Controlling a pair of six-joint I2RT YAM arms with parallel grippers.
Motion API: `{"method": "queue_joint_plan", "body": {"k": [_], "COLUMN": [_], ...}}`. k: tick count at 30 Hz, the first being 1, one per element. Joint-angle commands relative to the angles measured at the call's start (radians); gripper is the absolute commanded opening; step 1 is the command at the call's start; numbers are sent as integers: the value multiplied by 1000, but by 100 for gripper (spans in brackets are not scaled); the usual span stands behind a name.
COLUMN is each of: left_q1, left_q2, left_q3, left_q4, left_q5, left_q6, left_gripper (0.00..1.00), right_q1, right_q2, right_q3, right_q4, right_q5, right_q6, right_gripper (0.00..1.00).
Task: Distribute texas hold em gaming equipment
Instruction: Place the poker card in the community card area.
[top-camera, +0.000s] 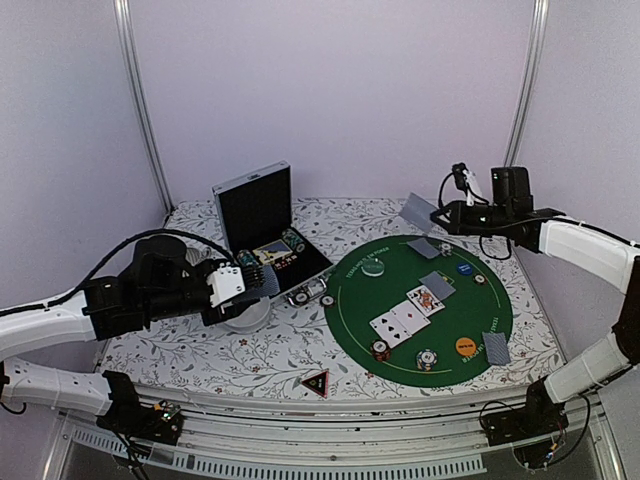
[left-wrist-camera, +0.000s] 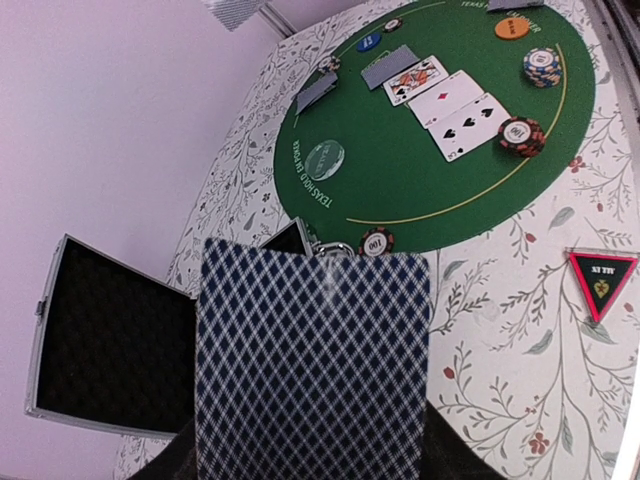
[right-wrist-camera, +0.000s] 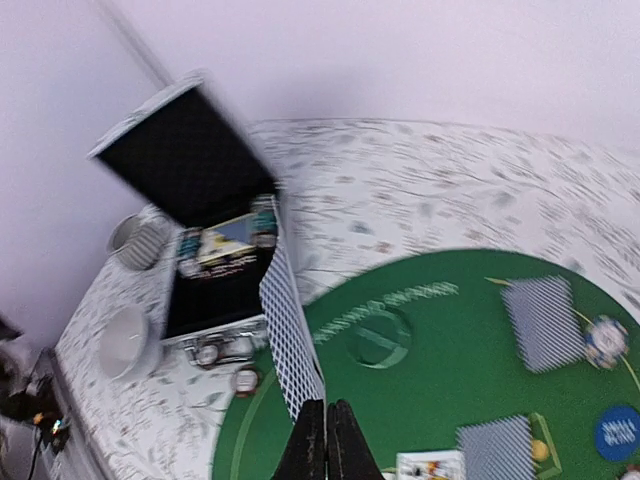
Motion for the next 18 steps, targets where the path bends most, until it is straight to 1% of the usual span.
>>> {"method": "queue_joint_plan", "body": {"k": [1, 4, 6, 9, 13, 18], "left_q1": [-2, -2, -3, -2, -2, -2], "left_q2": [-14, -16, -14, -15, -9, -4], "left_q3": [2, -1, -1, 0, -2, -3], "left_q4": [34, 33, 34, 33, 34, 36], "left_q5": [9, 9, 8, 5, 1, 6], "left_q6": [4, 4, 4, 5, 6, 5], "left_gripper": [53, 53, 53, 53, 53, 53], "right_q1": [-188, -292, -325, -345, -371, -389], "right_q2": [41, 115, 170, 235, 283, 346], "right_q3": [-147, -173, -167, -145, -142, -113], "right_q4": [-44, -41, -43, -54, -46, -43], "right_q5": [83, 53, 21, 32, 32, -4], "right_q6": [108, 87, 74, 48, 50, 32], "right_gripper": [2, 2, 2, 2, 2, 2]}}
